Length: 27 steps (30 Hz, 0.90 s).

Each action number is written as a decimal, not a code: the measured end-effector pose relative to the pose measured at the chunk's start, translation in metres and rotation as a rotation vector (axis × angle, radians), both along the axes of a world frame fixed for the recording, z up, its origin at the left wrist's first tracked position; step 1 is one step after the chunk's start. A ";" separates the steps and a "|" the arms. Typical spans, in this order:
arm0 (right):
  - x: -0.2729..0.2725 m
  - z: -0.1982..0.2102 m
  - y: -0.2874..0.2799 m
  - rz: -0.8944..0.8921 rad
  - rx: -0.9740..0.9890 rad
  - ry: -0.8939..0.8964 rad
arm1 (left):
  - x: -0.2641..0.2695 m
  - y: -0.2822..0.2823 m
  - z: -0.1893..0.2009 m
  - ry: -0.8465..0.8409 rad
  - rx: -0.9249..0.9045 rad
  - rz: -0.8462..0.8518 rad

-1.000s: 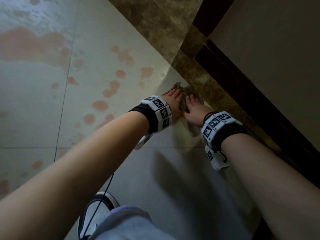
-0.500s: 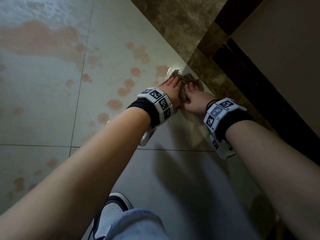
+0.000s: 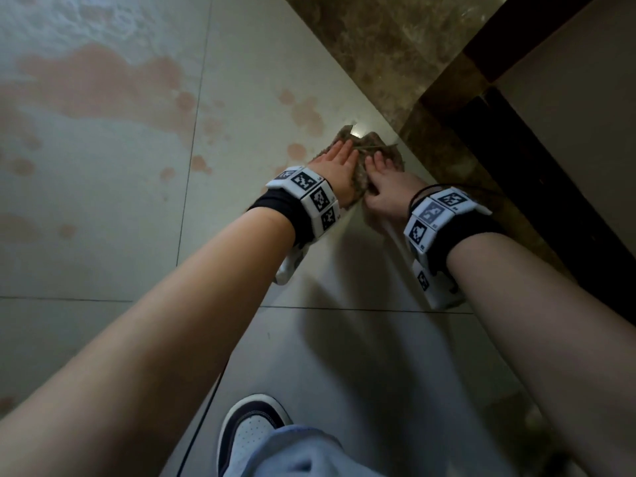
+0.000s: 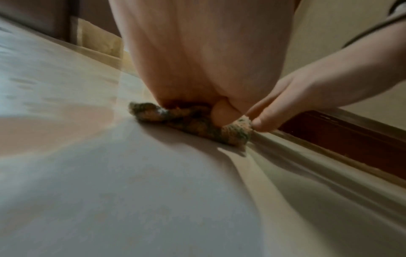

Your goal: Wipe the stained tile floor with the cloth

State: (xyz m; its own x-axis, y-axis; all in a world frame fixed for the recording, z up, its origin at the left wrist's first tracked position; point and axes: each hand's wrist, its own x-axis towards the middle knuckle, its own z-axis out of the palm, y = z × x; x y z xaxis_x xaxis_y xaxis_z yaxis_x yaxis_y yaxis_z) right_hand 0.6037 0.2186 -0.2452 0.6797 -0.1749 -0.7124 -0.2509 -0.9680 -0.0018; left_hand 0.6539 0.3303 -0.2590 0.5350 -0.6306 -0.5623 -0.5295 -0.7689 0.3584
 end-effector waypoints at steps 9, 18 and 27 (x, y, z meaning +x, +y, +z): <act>0.009 -0.009 0.006 -0.037 0.060 -0.170 | 0.016 0.009 0.000 -0.014 0.053 -0.046; 0.034 -0.017 0.025 0.029 0.065 -0.213 | 0.034 0.027 -0.004 -0.006 0.051 0.070; 0.072 -0.019 0.025 0.075 0.119 -0.230 | 0.057 0.034 -0.009 -0.038 0.015 0.212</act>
